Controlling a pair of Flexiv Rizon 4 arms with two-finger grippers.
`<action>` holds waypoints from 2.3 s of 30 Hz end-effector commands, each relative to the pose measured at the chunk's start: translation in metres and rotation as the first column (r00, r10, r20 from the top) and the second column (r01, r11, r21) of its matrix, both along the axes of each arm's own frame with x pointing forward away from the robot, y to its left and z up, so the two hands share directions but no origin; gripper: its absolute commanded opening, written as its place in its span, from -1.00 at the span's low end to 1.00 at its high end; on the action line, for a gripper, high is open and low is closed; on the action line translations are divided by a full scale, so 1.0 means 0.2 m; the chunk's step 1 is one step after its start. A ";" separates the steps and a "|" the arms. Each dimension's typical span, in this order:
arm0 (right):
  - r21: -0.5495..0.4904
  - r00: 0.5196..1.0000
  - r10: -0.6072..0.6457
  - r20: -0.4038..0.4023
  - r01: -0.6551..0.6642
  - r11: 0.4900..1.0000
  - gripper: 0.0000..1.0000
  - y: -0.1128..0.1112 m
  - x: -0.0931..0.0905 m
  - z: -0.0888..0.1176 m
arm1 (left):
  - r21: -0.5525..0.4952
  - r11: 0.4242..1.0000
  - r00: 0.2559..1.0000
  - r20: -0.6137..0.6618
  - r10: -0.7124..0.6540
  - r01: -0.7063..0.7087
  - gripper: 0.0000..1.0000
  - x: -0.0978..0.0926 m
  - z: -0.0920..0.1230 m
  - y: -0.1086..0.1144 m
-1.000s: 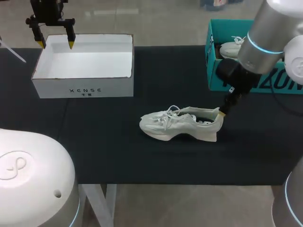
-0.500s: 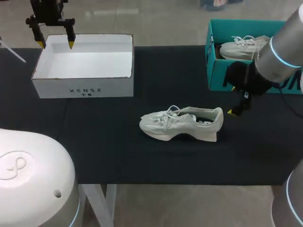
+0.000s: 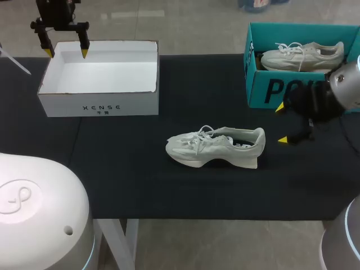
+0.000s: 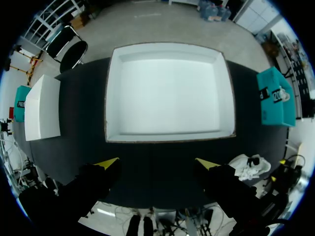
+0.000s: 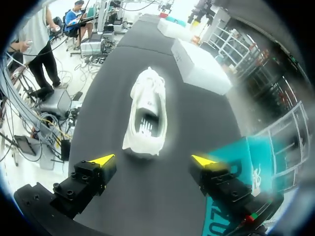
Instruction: Take the shoe out of the shoebox, open the shoe tongue, remove and reinsert the insole, then place the shoe into the shoebox
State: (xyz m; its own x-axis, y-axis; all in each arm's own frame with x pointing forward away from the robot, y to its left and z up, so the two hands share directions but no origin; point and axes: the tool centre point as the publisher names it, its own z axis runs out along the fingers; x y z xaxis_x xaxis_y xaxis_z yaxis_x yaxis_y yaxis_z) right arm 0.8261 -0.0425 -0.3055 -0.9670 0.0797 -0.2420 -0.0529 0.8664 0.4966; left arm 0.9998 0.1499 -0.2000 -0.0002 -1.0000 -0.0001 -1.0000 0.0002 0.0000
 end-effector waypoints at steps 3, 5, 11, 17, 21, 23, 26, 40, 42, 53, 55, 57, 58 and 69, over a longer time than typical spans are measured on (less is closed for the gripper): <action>0.373 0.997 -0.046 -0.062 0.066 0.925 1.00 0.03 0.02 -0.18 | 0.000 1.000 1.000 0.000 0.000 0.000 1.00 0.00 0.00 0.00; 0.392 0.998 -0.037 -0.054 0.055 0.918 1.00 0.04 0.01 -0.20 | 0.000 1.000 1.000 0.000 0.000 0.000 1.00 0.00 0.00 0.00; 0.428 0.999 0.000 -0.054 0.023 0.903 1.00 0.09 0.02 -0.31 | 0.000 1.000 1.000 0.000 0.000 0.000 1.00 0.00 0.00 0.00; 0.421 0.998 0.022 -0.058 0.004 0.907 1.00 0.13 0.07 -0.38 | 0.000 1.000 1.000 0.000 0.000 0.000 1.00 0.00 0.00 0.00; 0.422 0.997 0.030 -0.068 0.001 0.907 1.00 0.18 0.10 -0.41 | 0.000 1.000 1.000 0.000 0.000 0.000 1.00 0.00 0.00 0.00; 0.423 0.997 0.037 -0.071 -0.004 0.906 1.00 0.20 0.10 -0.42 | 0.000 1.000 1.000 0.000 0.000 0.000 1.00 0.00 0.00 0.00; 0.426 0.996 0.040 -0.073 -0.005 0.905 1.00 0.24 0.11 -0.42 | 0.000 1.000 1.000 0.000 0.000 0.000 1.00 0.00 0.00 0.00; 0.434 0.990 0.070 -0.119 -0.012 0.901 1.00 0.38 0.08 -0.55 | 0.000 1.000 1.000 0.000 0.000 0.000 1.00 0.00 0.00 0.00; 0.433 0.989 0.072 -0.126 -0.010 0.901 1.00 0.39 0.08 -0.56 | 0.000 1.000 1.000 0.000 0.000 0.000 1.00 0.00 0.00 0.00; 0.428 0.986 0.090 -0.137 -0.023 0.904 -1.00 0.40 0.08 -0.58 | 0.000 1.000 1.000 0.000 0.000 0.000 1.00 0.00 0.00 0.00; 0.430 0.986 0.091 -0.136 -0.024 0.903 -1.00 0.40 0.08 -0.58 | 0.000 1.000 1.000 0.000 0.000 0.000 1.00 0.00 0.00 0.00; 0.431 0.986 0.092 -0.135 -0.025 0.902 -1.00 0.41 0.08 -0.58 | 0.000 1.000 1.000 0.000 0.000 0.000 1.00 0.00 0.00 0.00; 0.432 0.987 0.091 -0.135 -0.025 0.902 -1.00 0.41 0.08 -0.58 | 0.000 1.000 1.000 0.000 0.000 0.000 1.00 0.00 0.00 0.00; 0.424 0.985 0.089 -0.145 -0.019 0.906 -1.00 0.41 0.06 -0.61 | 0.064 0.991 0.993 0.022 0.117 -0.118 1.00 0.01 -0.04 -0.52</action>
State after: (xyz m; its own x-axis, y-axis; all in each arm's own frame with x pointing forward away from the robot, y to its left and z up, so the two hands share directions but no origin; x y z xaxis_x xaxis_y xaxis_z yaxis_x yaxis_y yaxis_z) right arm 0.8386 0.0364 -0.4210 -0.9951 0.0884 -0.0453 0.0130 0.5678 0.8230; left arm 0.9987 0.0804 -0.1998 0.1150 -0.9932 -0.0166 -0.9931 -0.1146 -0.0249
